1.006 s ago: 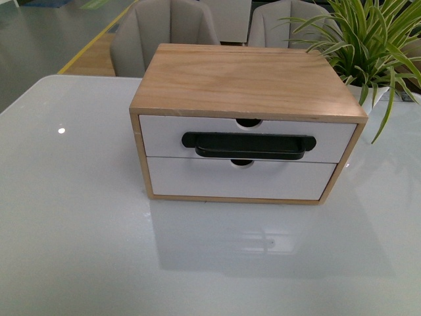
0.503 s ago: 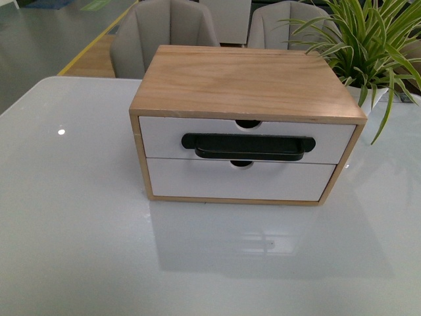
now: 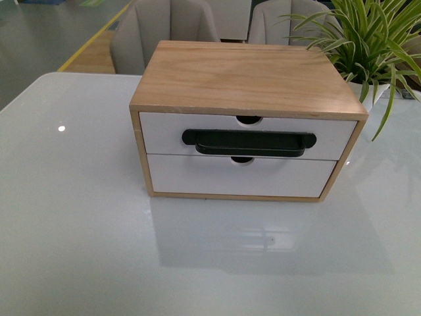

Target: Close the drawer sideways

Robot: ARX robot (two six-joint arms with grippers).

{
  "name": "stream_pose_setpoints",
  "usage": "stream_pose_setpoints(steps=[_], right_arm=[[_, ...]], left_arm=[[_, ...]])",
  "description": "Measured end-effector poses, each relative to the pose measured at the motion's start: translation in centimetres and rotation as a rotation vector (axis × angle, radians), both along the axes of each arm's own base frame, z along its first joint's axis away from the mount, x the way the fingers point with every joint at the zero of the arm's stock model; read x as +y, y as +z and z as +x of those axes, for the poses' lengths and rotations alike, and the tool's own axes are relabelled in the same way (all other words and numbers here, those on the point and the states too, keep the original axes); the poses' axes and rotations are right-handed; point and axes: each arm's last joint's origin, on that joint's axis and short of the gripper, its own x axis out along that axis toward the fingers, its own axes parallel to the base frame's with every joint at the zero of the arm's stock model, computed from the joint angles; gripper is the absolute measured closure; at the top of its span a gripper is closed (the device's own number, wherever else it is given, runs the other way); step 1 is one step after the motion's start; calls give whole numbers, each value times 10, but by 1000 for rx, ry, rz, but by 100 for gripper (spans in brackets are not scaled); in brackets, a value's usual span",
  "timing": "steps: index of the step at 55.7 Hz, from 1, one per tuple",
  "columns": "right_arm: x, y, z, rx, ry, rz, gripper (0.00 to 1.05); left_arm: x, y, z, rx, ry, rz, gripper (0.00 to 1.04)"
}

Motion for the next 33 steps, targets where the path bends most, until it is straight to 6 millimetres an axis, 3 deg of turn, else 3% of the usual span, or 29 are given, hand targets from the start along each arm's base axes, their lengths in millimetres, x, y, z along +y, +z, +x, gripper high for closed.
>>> stream_pose_setpoints(steps=[4, 33], right_arm=[[0, 0, 0, 0, 0, 1, 7], [0, 0, 0, 0, 0, 1, 9]], left_arm=[[0, 0, 0, 0, 0, 3, 8], [0, 0, 0, 0, 0, 3, 9]])
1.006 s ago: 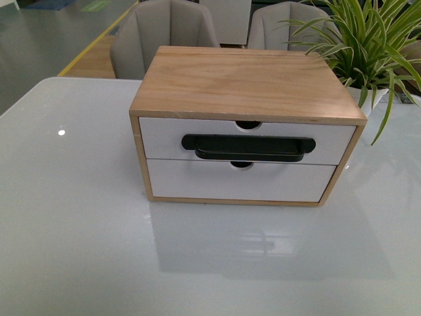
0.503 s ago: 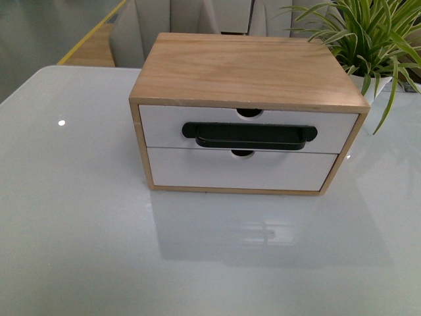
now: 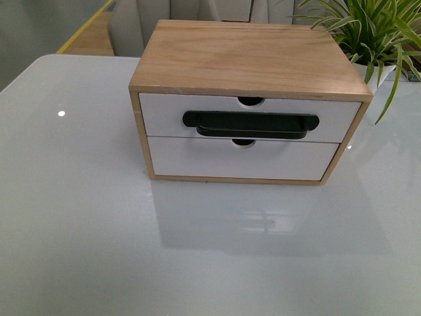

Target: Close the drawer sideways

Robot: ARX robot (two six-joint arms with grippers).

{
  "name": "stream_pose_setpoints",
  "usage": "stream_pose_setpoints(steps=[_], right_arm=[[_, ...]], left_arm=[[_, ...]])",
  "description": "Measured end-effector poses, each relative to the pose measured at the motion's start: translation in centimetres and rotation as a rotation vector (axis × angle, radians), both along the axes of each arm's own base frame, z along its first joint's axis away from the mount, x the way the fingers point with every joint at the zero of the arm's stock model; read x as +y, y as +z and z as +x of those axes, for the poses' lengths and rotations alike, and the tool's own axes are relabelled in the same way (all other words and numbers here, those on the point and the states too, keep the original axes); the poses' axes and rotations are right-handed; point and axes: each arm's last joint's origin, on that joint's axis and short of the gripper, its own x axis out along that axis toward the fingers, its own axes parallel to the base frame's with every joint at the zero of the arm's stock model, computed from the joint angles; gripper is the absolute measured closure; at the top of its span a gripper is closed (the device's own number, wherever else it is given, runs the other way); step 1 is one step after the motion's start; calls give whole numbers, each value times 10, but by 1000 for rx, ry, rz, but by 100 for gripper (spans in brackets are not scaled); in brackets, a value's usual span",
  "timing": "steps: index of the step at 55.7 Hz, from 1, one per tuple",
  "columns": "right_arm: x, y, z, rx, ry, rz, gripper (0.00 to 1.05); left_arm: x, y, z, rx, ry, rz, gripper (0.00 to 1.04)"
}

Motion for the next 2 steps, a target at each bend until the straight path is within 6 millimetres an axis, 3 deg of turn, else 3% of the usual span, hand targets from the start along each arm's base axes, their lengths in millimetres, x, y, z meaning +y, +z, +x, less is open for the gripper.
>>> stream_pose_setpoints(steps=[2], right_arm=[[0, 0, 0, 0, 0, 0, 9]], left_arm=[[0, 0, 0, 0, 0, 0, 9]])
